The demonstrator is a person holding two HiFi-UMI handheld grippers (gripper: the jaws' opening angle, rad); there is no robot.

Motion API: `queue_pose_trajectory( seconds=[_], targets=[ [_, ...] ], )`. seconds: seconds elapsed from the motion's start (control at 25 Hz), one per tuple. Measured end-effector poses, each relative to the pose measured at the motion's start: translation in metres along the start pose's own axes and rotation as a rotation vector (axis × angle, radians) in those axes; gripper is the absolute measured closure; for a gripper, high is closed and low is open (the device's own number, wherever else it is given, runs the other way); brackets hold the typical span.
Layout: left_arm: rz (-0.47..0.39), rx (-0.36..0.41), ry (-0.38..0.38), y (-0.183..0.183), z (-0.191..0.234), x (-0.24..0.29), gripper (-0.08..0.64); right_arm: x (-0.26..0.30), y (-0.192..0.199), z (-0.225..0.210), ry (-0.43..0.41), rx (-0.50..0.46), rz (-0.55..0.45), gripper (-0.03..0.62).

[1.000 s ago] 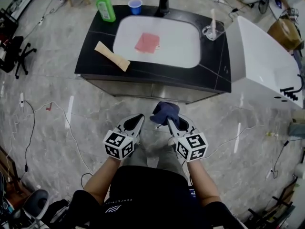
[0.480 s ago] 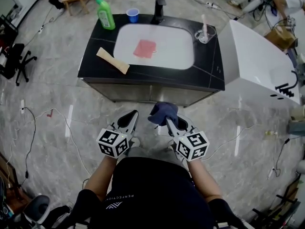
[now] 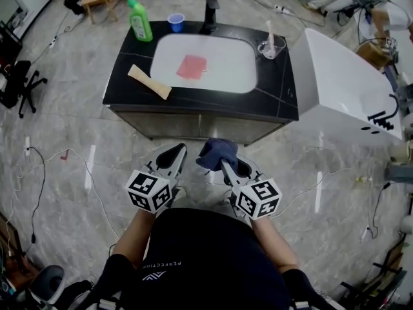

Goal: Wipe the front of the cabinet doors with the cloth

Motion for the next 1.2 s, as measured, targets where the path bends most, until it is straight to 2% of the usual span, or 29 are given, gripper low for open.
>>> queue_pose_trajectory(
  seconds=[0.2,0.4,1.2],
  targets=[
    [0.003,0.019,0.015,-0.001,-0.011,0.004,0.543,-0.003,-0.001,0.001,-0.003,-0.004,-0.007,0.522],
    [0.008,-0.016,0.01,0.003,-0.015,0.007,0.543,-0.003,0.0,0.003,-0.011,-0.003,-0.007,0.522],
    [0.069,-0.029,0.028,0.019,-0.025,0.006,0.543,-0.015,0.006,0.008,-0.01,0.006,-0.004,0.522]
  ],
)
Point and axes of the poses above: the fingertips, and each gripper's own axes: x forward along the fingers, z to its left, y out of its underside, the point moved 5 cm from there along -x, backward along the fingers, and after that the axes turned 10 degrees about -x, right-handed, at the moved point
